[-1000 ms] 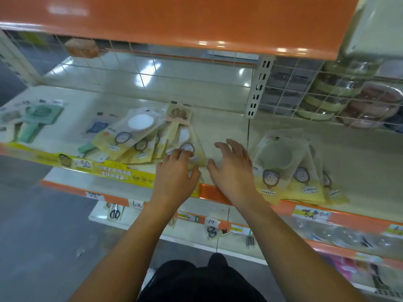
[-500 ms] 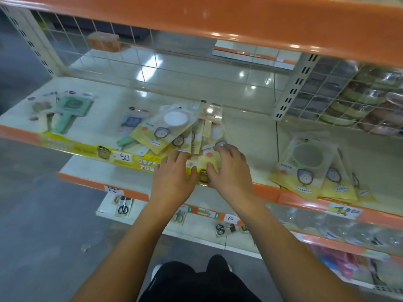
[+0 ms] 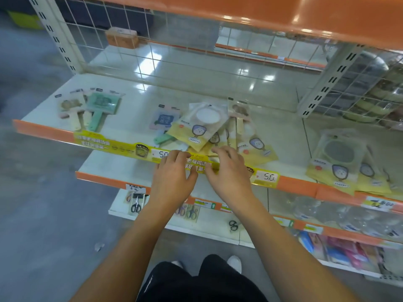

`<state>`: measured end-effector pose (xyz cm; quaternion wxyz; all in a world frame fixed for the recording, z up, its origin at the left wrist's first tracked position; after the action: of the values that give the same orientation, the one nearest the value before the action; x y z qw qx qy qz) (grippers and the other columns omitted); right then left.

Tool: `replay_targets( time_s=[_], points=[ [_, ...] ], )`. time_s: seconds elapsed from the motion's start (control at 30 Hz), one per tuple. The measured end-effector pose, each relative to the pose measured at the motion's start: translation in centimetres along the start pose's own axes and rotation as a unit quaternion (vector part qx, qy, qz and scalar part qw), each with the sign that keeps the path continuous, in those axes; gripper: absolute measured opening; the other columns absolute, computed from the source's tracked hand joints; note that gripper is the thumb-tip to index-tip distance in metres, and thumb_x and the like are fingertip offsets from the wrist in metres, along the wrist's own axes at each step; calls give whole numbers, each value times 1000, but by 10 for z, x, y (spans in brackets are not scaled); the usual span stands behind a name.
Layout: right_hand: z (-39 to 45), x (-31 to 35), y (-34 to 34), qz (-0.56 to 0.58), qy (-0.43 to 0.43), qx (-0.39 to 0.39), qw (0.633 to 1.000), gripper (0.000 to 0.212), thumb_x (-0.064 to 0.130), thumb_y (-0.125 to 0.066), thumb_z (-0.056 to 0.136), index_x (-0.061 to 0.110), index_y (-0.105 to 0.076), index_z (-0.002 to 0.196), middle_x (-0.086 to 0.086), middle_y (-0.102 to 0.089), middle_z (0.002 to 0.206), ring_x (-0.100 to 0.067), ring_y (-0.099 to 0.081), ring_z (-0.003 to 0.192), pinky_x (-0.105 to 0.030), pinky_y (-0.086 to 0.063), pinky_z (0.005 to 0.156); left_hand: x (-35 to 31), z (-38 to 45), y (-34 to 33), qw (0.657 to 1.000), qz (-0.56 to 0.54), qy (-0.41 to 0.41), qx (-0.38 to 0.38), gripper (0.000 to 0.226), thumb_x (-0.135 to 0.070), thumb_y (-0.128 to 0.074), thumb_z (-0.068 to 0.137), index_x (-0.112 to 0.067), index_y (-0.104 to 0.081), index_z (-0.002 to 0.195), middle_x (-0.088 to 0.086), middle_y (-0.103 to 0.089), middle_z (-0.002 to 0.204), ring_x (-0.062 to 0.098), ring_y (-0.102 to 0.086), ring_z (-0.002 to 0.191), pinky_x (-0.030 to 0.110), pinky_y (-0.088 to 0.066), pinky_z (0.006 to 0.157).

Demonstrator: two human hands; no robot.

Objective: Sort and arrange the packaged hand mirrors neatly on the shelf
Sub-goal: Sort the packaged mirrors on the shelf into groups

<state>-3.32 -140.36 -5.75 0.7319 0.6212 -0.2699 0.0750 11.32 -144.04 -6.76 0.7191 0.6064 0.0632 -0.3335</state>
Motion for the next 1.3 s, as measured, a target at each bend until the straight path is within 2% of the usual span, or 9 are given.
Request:
replay_targets(
  time_s=[0.13,0.3,0.4,0.57,0.67,0.8,0.97,1.13,1.3],
  points=[
    [4,5,-7,-4,-10,-2,1000,46,38,-56,92,20,-51,135,-1,-46,137,-27,-42,125,-44,-45,94,10,3,2,1000,-4,2,6,36,-32,-54,86,-12,-59,116,6,-61,115,30,-59,102,45,-50,80],
    [27,4,-7,-6,-13,-1,1000,45,35,-55,91,22,-52,134,-1,-46,139,-29,-42,126,-45,-44,97,15,19,3,1000,9,1,-7,32,-30,-57,86,-11,-60,113,7,-61,112,32,-60,96,44,-50,74],
    [40,3,-8,-10,-6,-15,1000,44,34,-55,89,20,-54,132,-4,-49,137,-32,-46,123,-45,-44,96,17,26,2,1000,13,17,-4,34,-33,-53,86,-14,-59,113,5,-60,113,31,-59,99,46,-50,78],
    [66,-2,-8,-23,-5,-22,999,45,36,-55,90,22,-54,133,-4,-48,136,-33,-46,122,-44,-43,92,11,52,6,999,31,22,-13,31,-27,-61,86,-12,-60,113,8,-60,114,33,-59,99,45,-49,79],
    [79,-15,0,-17,-18,-42,999,42,36,-54,90,21,-55,130,-4,-49,135,-34,-45,123,-45,-43,92,-2,72,-1,999,36,14,1,32,-28,-58,86,-11,-61,113,11,-60,117,35,-59,102,46,-48,81],
    [93,-36,5,-22,-46,-32,998,42,38,-55,89,20,-55,128,-6,-48,135,-36,-44,121,-47,-44,93,-17,87,-14,999,36,-7,11,35,-32,-51,84,-10,-61,109,12,-61,112,37,-60,97,48,-50,78],
    [99,-52,7,-26,-90,-37,995,42,42,-52,94,25,-52,132,-3,-41,143,-34,-39,130,-47,-38,100,-27,101,-23,999,31,-36,26,38,-36,-48,83,-11,-61,109,11,-60,111,38,-60,98,48,-49,81],
    [109,-64,1,-29,-139,-25,990,48,44,-53,92,27,-47,137,-2,-35,147,-33,-34,133,-48,-37,104,-27,117,-31,995,24,-65,70,41,-37,-46,82,-13,-59,113,9,-57,115,35,-56,102,43,-42,86],
    [122,-63,-5,-41,-151,-35,987,50,42,-53,92,23,-45,138,-4,-33,147,-34,-33,132,-50,-37,104,-17,138,-40,989,50,-74,115,35,-35,-49,91,-20,-52,123,3,-50,127,28,-51,113,40,-37,92]
  ],
)
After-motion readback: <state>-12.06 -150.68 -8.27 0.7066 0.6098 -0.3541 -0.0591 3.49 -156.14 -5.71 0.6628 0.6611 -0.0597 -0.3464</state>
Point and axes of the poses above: each hand's wrist, its own z-axis towards the middle knuckle, its own y-axis out of the back of the hand, x = y × z, the point moved 6 cm from there along z, towards the middle knuckle
